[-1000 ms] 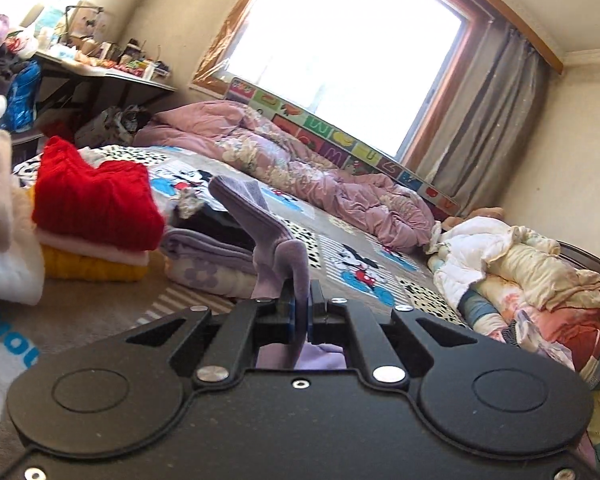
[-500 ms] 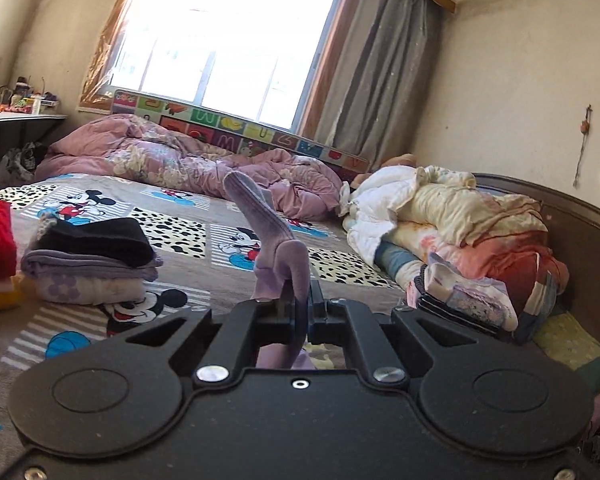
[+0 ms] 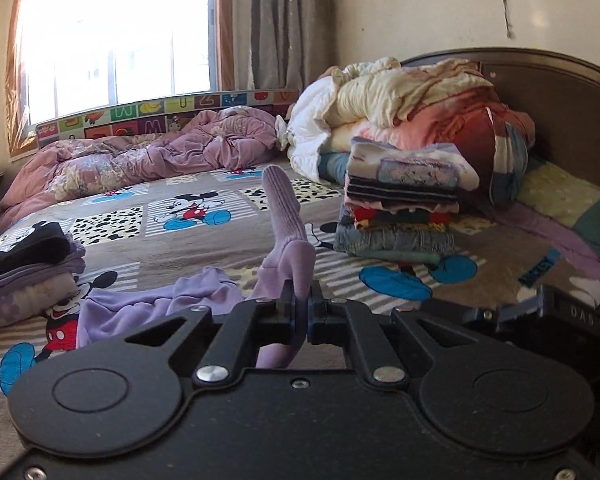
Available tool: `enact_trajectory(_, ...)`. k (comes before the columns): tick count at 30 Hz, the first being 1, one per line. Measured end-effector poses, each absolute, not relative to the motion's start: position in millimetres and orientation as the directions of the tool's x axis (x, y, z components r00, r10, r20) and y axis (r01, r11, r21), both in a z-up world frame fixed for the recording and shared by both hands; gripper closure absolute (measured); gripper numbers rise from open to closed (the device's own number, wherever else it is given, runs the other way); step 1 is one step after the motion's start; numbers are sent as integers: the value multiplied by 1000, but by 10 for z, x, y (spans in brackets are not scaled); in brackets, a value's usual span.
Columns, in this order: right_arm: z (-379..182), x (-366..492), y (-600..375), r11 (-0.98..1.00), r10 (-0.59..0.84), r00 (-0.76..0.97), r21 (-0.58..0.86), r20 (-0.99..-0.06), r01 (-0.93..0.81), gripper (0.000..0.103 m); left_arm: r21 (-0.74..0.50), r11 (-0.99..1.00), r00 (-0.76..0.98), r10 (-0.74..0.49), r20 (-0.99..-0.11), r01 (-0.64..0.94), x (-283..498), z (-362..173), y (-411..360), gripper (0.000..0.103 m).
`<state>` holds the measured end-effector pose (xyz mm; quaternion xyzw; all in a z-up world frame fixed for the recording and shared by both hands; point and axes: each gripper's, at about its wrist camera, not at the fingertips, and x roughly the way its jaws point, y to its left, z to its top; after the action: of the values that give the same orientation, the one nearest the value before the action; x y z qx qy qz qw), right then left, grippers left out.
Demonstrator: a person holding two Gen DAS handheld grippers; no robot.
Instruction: Fold clothes
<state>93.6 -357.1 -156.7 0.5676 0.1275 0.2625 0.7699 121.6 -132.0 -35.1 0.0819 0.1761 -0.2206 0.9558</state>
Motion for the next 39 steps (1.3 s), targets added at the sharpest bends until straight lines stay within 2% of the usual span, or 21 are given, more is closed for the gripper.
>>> enact_trajectory(2,-1600,945,-3607,214,541,836,945,96,-247,27,123,876,832,-388,-397,467,1201,-495,-1462,101)
enact_trajectory(12,-1883,1012,-3767,151,487,873,982,27,-115,24,279,812,800,-334,-498,513,1223,-1171,-1885,101)
enact_trajectory(19,-2033,1094,-3812,149,472,881,988,-37,-38,23,312,794,788,-308,-533,522,1288,-1419,-2026,101)
enact_trajectory(22,-2079,1137,-3809,157,472,879,988,-66,-10,24,314,770,757,-311,-575,555,1325,-1507,-2081,99)
enact_trajectory(23,-2087,1145,-3805,161,473,878,987,-71,-6,24,311,759,740,-315,-594,572,1333,-1536,-2097,89)
enact_trajectory(24,-2088,1153,-3798,168,474,877,986,-78,-3,24,304,744,718,-322,-617,595,1340,-1564,-2110,70)
enact_trajectory(25,-2086,1159,-3789,176,476,876,984,-85,-1,24,298,735,703,-328,-631,609,1341,-1580,-2117,66)
enact_trajectory(31,-1981,1123,-3730,307,452,875,951,-171,28,25,193,750,665,-399,-631,633,1210,-1382,-1878,65)
enact_trajectory(39,-1857,1043,-3553,490,445,839,869,-314,65,25,96,840,750,-418,-514,534,804,-940,-977,59)
